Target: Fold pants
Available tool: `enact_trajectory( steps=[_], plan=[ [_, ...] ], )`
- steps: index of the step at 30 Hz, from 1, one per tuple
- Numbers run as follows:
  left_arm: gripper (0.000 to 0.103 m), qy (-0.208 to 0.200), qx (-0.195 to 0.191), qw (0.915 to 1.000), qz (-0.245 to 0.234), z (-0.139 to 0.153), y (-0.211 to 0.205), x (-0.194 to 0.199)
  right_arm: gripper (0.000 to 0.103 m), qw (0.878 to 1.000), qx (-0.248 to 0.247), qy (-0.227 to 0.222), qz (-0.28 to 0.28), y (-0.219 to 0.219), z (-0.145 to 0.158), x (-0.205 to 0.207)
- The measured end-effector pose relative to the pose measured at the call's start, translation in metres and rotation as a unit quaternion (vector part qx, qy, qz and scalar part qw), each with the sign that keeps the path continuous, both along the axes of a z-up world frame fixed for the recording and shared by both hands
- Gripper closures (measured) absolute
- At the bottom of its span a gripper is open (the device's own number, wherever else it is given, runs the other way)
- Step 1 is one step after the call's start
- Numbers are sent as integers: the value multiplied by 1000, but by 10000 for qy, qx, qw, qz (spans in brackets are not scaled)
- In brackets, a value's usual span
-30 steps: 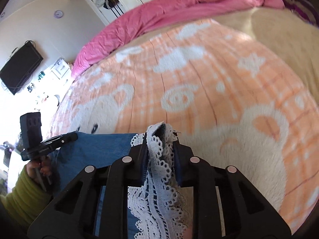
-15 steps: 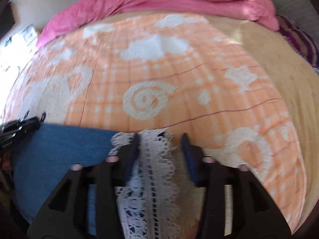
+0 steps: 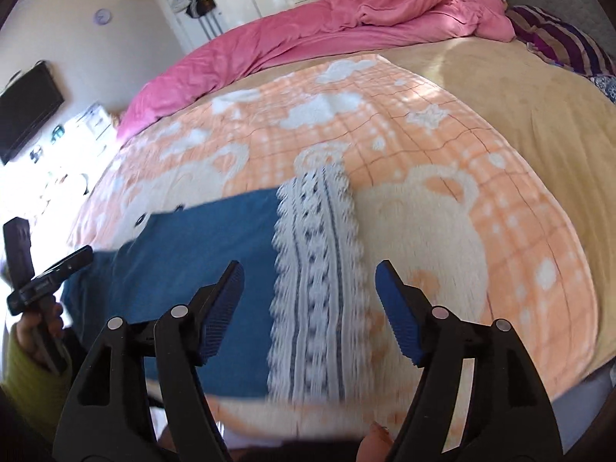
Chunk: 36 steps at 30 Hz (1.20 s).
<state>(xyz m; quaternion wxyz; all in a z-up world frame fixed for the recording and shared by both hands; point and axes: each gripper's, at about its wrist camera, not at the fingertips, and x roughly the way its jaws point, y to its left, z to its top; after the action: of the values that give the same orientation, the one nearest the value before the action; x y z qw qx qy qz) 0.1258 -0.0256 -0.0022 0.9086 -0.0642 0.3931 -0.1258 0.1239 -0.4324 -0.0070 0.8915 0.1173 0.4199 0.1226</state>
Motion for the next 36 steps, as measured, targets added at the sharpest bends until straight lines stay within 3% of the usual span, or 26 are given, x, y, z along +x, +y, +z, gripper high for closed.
enact_trajectory(
  steps=[8, 17, 21, 23, 26, 32, 34, 36],
  plan=[
    [14, -39, 50, 9999, 116, 5, 16, -54, 36, 9992, 194, 336, -68, -22, -3, -27],
    [14, -12, 41, 9980, 634, 11, 57, -85, 36, 9924, 655, 1022, 205, -22, -25, -16],
    [14, 127, -4, 9965, 823, 9, 65, -86, 36, 9872, 465, 1507, 224, -20, -49, -3],
    [14, 162, -44, 9968, 785, 7, 62, -85, 37, 9876, 302, 1516, 276, -15, -49, -4],
    [14, 185, -19, 9969, 770, 3, 57, -81, 54, 9878, 311, 1447, 483, -8, -43, -8],
    [14, 332, -19, 9954, 899, -8, 55, -67, 53, 9856, 223, 1599, 499, -2, -54, -3],
    [14, 464, -17, 9947, 916, -14, 56, -61, 54, 9859, -37, 1562, 599, 5, -54, -3],
    [14, 582, 89, 9928, 1045, -22, 59, -55, 71, 9870, -202, 1454, 657, 9, -51, -4]
  ],
)
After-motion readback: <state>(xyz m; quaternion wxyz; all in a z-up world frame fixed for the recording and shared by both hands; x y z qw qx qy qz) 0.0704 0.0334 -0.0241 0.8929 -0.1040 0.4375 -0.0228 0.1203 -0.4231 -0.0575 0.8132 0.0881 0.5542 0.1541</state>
